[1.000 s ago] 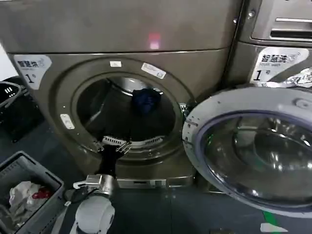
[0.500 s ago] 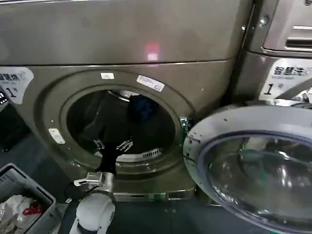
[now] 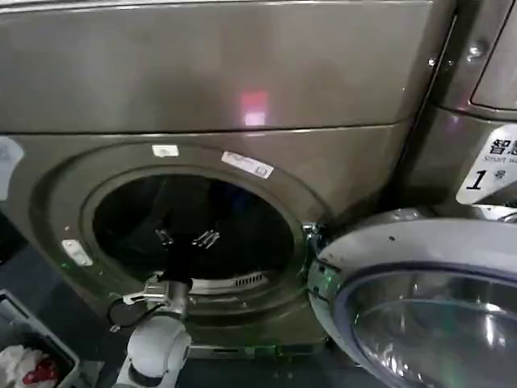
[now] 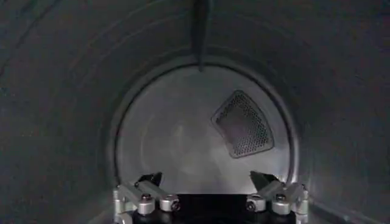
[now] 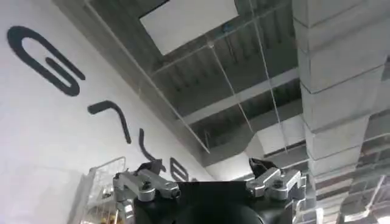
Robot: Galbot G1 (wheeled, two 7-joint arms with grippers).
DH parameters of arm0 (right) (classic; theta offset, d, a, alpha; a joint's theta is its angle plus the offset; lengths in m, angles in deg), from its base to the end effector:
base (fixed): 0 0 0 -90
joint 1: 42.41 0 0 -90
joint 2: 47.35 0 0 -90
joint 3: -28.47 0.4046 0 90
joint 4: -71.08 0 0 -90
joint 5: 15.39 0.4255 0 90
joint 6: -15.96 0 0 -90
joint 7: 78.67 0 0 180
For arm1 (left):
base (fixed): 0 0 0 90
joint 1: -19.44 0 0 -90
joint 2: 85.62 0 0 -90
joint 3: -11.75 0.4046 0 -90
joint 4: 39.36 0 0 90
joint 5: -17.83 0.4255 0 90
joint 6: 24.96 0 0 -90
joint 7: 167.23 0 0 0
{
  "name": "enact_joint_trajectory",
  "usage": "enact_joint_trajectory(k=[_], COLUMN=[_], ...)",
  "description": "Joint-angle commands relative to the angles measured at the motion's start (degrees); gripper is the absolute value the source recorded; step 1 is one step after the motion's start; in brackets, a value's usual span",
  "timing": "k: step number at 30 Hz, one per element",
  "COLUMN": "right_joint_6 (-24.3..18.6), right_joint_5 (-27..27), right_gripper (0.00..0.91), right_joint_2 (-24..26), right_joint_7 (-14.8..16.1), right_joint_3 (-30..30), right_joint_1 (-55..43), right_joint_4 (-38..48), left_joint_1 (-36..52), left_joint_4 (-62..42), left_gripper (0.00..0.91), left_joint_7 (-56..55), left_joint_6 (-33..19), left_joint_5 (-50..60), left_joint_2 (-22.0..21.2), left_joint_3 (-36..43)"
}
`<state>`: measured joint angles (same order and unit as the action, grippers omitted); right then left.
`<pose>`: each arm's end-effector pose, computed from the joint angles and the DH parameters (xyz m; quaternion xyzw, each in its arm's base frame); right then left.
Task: Grasp the clothes from the dryer.
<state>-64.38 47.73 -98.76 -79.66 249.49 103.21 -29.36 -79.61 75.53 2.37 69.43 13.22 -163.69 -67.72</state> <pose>-0.2038 -0.4510 0.1933 0.5089 0.7421 -0.2024 0.3866 0.3378 -0.0224 -0.2920 0.0311 0.9952 0.0296 0.0874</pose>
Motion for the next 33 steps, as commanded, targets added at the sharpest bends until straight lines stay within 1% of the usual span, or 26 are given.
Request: enact_joint_trajectory(k=[1, 3, 9, 26, 29, 33], right_joint_6=[-0.6, -0.8, -1.3, -1.4, -1.2, -0.6], right_joint_5=[0.3, 0.1, 0.5, 0.8, 0.8, 0.4], right_gripper=[0.907, 0.907, 0.907, 0.907, 0.907, 0.907], right_joint_2=[0.0, -0.1, -0.1, -0.2, -0.3, -0.4], right_joint_7=[0.1, 0.7, -0.3, -0.3, -0.3, -0.7], right_joint_3=[0.4, 0.5, 0.7, 1.2, 1.5, 1.8], right_joint_1=[0.2, 0.2, 0.5, 1.2, 1.3, 1.7], right_joint_4=[0.0, 0.0, 0.2, -0.3, -0.4, -0.6], left_joint_1=[1.0, 1.1, 1.7, 1.8, 3.1, 8.4], left_joint_4=[-0.8, -0.9, -1.0, -1.4, -4.0, -10.8], left_gripper=[0.907, 0.907, 0.907, 0.907, 0.907, 0.907], left_joint_7=[0.1, 0.1, 0.1, 0.1, 0.3, 1.1], left_joint_6=[0.0, 0.0, 0.2, -0.1, -0.8, -1.3], left_joint_5=[-0.1, -0.2, -0.5, -0.6, -0.3, -0.5], left_joint_2=[0.0, -0.2, 0.1, 0.0, -0.6, -2.1], left_joint_3=[0.1, 0.1, 0.1, 0.1, 0.0, -0.2])
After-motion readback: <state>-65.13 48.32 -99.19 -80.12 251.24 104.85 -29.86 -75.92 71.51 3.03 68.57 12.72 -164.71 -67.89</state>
